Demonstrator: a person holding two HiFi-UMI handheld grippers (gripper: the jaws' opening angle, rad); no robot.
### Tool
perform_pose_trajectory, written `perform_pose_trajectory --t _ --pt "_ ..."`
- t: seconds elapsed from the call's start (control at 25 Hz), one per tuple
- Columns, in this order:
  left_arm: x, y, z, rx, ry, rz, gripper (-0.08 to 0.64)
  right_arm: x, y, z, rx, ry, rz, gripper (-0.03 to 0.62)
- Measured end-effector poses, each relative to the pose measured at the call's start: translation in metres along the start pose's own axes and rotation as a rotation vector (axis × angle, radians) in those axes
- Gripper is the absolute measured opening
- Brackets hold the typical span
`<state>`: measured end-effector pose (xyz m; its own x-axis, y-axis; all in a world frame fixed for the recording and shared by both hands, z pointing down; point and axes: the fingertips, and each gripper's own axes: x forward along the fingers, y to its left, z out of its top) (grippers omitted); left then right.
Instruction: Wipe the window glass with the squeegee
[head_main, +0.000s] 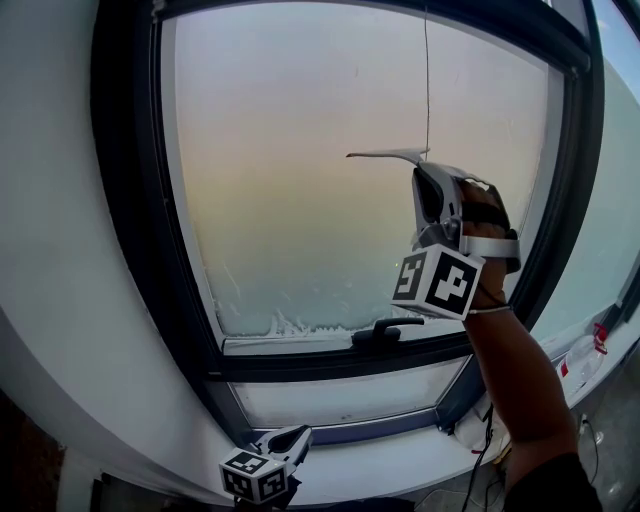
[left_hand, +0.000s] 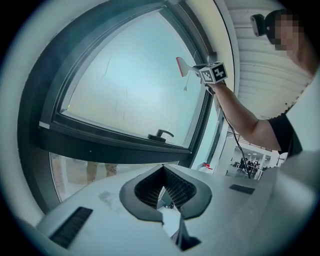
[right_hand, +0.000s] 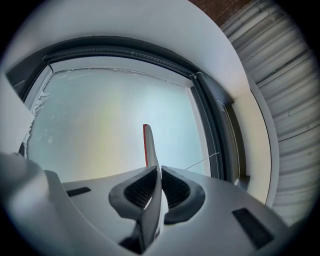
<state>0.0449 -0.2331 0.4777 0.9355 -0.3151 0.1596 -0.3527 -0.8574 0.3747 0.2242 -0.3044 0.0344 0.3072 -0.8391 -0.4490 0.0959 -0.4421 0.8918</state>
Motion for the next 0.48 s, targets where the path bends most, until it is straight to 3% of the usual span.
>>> perform_pose_trajectory --t 0.48 --pt "-0.019 0.0 -0.01 -0.019 0.041 -0.03 0.0 -0.029 0.075 -0.007 -0.056 0.038 0.106 0.021"
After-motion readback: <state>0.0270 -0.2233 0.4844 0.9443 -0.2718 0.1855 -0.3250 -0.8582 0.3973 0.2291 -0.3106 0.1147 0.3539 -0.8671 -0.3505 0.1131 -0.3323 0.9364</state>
